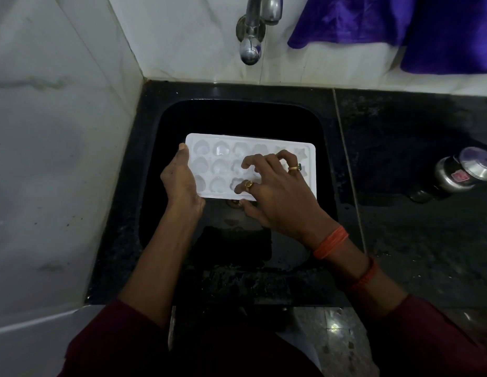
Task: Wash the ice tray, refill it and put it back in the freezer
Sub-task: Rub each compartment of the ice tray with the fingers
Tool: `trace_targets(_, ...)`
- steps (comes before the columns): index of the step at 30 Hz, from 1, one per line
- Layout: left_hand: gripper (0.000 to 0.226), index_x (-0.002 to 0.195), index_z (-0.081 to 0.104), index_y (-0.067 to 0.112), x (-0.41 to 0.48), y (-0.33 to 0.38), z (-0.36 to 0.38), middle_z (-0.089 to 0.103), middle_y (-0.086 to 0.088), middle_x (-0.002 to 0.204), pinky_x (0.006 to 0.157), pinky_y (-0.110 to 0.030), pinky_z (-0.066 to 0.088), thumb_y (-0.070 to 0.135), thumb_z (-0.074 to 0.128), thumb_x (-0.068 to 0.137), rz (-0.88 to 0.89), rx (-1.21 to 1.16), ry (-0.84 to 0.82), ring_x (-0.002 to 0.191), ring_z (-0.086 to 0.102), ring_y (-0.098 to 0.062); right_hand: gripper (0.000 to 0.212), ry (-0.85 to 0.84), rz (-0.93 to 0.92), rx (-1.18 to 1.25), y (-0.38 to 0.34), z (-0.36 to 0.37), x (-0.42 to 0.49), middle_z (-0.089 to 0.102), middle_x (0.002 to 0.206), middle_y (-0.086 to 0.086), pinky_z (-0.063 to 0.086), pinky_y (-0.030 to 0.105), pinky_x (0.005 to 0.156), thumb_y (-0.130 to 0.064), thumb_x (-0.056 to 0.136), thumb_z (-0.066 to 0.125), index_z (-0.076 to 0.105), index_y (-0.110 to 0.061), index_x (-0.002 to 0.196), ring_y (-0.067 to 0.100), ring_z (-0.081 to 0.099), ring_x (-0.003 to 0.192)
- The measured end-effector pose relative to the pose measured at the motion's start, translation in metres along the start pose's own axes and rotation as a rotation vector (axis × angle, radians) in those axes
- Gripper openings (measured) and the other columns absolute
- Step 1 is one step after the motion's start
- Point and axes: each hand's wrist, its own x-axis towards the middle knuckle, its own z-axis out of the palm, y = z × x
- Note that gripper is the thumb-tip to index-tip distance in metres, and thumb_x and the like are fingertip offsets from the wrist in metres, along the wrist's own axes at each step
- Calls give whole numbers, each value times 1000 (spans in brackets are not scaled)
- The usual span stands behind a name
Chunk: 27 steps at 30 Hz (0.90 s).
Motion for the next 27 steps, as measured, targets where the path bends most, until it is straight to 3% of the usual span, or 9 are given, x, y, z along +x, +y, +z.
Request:
trace_targets(4, 32, 112, 72, 11, -2, 2, 1, 78, -8, 104, 55, -33, 61, 39, 59, 103, -3, -4, 11, 90, 77, -28, 19, 34, -4, 12, -1, -2, 2, 59, 126, 3, 29, 46, 101, -37, 83, 68, 74, -28, 98, 24, 59, 108)
trace_targets(11, 31, 108, 73, 11, -4, 6, -1, 79, -8, 97, 58, -37, 62, 39, 60, 102, -3, -20, -5, 84, 78, -28, 18, 67, -10, 4, 0, 0, 5, 60, 125, 1, 28, 46, 102, -38, 83, 69, 75, -28, 96, 21, 60, 105)
trace_targets(16, 34, 114, 73, 9, -5, 6, 0, 78, -11, 106, 61, -40, 64, 39, 61, 102, -6, -28, 1, 92, 76, -32, 20, 21, -5, 4, -2, 2, 5, 59, 127, 3, 29, 47, 101, -40, 85, 65, 74, -28, 98, 22, 59, 106)
trace_targets(27, 35, 117, 71, 9, -8, 10, 3, 76, -10, 108, 54, -33, 62, 38, 59, 103, 8, -4, 11, 92, 76, -30, 23, 15, 14, -19, -5, 0, 7, 56, 131, 2, 27, 45, 104, -36, 83, 61, 73, -26, 101, 20, 58, 108)
